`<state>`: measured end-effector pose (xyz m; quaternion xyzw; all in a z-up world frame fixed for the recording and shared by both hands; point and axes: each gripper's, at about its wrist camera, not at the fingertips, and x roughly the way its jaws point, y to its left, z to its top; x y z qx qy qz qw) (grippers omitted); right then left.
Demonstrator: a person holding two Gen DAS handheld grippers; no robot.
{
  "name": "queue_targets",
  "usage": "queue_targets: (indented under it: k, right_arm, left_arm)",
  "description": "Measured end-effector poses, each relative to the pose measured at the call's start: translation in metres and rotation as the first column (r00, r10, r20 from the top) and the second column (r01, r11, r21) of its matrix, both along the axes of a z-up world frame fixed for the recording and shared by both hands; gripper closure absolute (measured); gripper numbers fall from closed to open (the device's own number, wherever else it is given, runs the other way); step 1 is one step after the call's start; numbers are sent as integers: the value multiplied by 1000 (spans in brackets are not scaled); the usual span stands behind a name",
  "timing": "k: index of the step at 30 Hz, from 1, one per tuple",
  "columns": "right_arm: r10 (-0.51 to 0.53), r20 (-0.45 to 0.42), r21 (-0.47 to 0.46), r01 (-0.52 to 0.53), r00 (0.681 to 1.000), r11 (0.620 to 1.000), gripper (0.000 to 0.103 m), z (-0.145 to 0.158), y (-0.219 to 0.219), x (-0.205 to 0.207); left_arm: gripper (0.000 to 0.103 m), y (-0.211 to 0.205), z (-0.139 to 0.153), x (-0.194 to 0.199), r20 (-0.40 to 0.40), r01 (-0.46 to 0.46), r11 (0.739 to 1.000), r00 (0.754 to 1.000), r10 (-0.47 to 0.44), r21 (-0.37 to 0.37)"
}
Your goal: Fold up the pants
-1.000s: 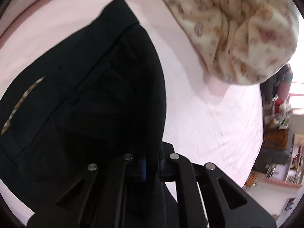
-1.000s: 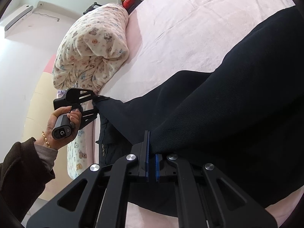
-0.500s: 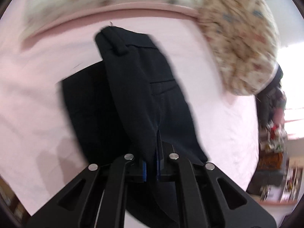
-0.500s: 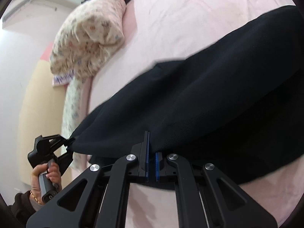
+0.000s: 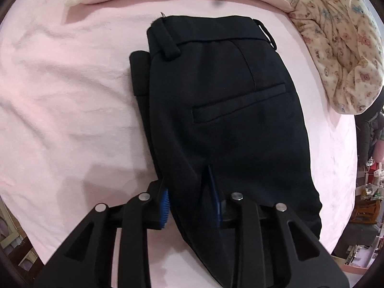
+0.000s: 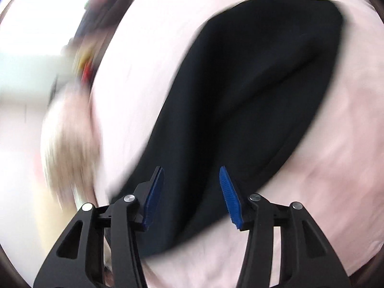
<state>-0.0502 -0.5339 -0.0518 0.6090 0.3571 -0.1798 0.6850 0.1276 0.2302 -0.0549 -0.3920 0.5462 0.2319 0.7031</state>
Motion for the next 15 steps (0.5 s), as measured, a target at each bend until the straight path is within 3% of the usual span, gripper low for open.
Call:
queue_targets:
  k: [3,6,10,15]
  right_arm:
    - [-154,-29,18,155,988,988,57,-15,-37,-12]
    - [-212,-83,36,216,974,976,60,-28,-47,-19]
    - [-228,-157,28,235,961,972,63,-36,-50,-29]
    - [-264,-162,-11,266,951,964,65,-43,-59,-24]
  left_arm:
    - [71,0,0,-6,-8,5,1000,1000,-5,25]
    - [69,-1,1,-4,-15,-7,999,1000,7,35]
    - [67,-2,2,-3,-26,-16,998,1000,17,57]
    - [63,0,4,-4,-35,-34,997,999,37,69]
